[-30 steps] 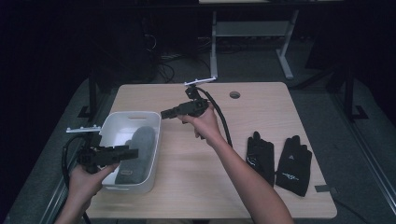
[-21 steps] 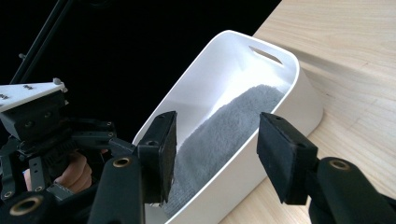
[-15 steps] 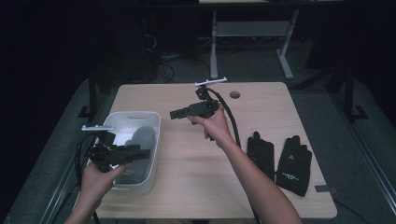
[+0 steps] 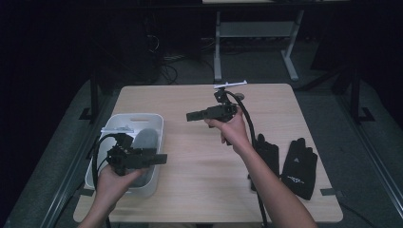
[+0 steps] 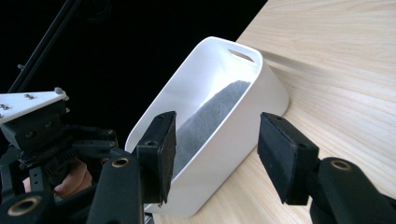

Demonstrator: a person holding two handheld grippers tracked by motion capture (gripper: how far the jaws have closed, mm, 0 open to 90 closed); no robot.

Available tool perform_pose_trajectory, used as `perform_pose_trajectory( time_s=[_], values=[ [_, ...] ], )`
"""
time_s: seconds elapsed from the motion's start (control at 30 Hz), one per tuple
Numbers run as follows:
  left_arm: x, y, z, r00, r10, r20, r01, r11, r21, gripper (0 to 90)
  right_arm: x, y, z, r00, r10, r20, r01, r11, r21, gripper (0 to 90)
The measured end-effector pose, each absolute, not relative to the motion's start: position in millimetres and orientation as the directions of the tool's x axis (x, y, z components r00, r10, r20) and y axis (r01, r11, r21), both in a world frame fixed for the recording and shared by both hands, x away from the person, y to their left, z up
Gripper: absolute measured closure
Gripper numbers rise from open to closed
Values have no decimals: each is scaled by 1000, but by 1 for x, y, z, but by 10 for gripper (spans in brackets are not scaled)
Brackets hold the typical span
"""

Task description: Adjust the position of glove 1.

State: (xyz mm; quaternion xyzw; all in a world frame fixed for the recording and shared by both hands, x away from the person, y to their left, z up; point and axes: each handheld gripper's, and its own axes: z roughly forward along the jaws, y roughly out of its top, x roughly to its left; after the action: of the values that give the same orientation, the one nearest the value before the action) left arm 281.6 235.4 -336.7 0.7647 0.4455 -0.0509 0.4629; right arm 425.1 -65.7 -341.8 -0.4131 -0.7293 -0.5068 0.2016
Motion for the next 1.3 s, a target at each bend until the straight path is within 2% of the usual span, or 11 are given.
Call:
perform_pose_trajectory(
  time_s=[1.3],
  values=[
    [277,162,-341,685,567,-458,682,-278,677,283,387,-146,-353,-526,480,702,823,77,563,461]
  ],
)
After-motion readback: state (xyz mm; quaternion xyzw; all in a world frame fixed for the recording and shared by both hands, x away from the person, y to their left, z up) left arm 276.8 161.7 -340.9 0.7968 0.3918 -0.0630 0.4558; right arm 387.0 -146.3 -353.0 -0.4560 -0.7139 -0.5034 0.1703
